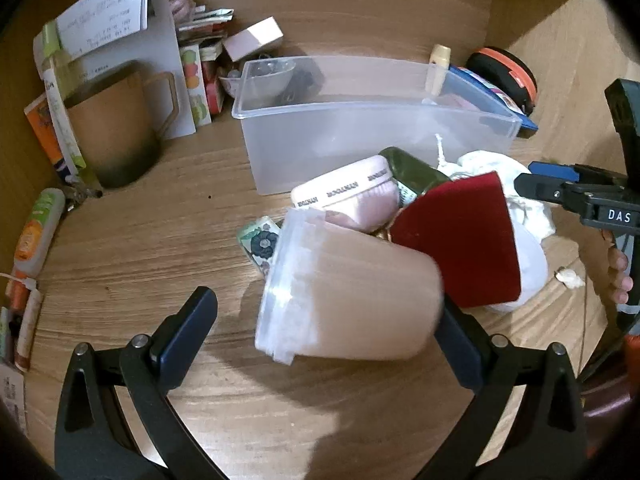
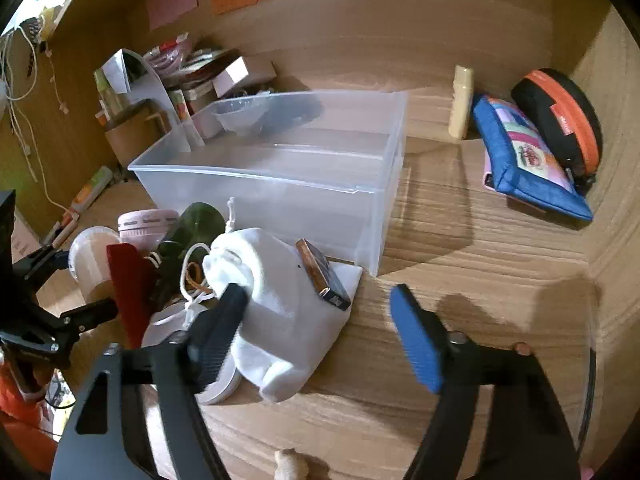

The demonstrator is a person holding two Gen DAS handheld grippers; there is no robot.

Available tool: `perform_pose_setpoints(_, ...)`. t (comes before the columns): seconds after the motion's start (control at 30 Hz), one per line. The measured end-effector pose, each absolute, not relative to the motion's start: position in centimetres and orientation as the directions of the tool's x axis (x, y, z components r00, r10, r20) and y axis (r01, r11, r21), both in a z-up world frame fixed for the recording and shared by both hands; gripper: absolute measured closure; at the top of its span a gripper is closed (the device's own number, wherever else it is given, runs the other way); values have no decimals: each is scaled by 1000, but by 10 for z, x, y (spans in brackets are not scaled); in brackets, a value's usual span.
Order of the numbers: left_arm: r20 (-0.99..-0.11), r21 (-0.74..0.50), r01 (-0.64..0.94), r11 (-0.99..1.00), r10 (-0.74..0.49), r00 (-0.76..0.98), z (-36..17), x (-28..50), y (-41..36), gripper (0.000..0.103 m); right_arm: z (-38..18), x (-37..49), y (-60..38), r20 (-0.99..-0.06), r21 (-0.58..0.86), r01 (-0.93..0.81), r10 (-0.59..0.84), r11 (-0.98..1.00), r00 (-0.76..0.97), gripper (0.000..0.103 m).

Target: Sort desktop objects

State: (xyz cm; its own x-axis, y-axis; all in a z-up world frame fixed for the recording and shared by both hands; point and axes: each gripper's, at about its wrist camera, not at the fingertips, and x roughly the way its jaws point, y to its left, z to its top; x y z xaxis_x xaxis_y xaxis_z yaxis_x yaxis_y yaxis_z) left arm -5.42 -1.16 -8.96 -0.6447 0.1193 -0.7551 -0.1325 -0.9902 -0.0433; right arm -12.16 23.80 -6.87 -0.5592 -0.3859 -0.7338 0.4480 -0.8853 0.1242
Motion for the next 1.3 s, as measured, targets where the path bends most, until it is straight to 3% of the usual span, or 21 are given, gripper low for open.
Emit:
perform_pose_setpoints(0.17,-759,-73,-130,-989,140,-636,-92,-60,-17,0,-58,-122,247,-720,159,465,-424,-871,-549,40)
perform_pose_setpoints(0.3,-767,-87,-122,-989,144,-625,-94,-65,-16,0,-59,-126,248,-731,97,454,-373,-885,-571,41)
perform_pose_setpoints(0.33,-768,-93,-120,-988,148,-623,-94,-67,-17,0,-63,-129,247,-745,86,455,-360,-887,-562,44)
perform_pose_setpoints(0.4,-766,-85,-122,-989,143,-627,-93,-67,-15,0,-71,-136,245,-767,100,466,-366,-879,-527,61)
perform_pose_setpoints(0.6,-760,-51,-127,-991,122,-639,-89,-68,-11,0,-76,-143,241,-771,77,487,-361,-870,-524,64)
perform_pose_setpoints(0.77,-765,-82,-145,-986,155,-625,-91,-72,-8,15,-79,-147,231,-786,36,526,-349,-850,-510,78)
perform_pose_setpoints(0.97,-762,-95,-149,-984,168,-626,-91,-72,-5,22,-87,-151,221,-797,3,545,-331,-838,-505,90)
perform_pose_setpoints(1.1,-752,-69,-170,-983,163,-639,-88,-69,2,34,-86,-148,222,-791,2,536,-329,-844,-516,91)
perform_pose_setpoints(1.3,-746,-49,-167,-985,147,-650,-86,-64,2,35,-76,-141,228,-772,1,517,-329,-856,-543,94)
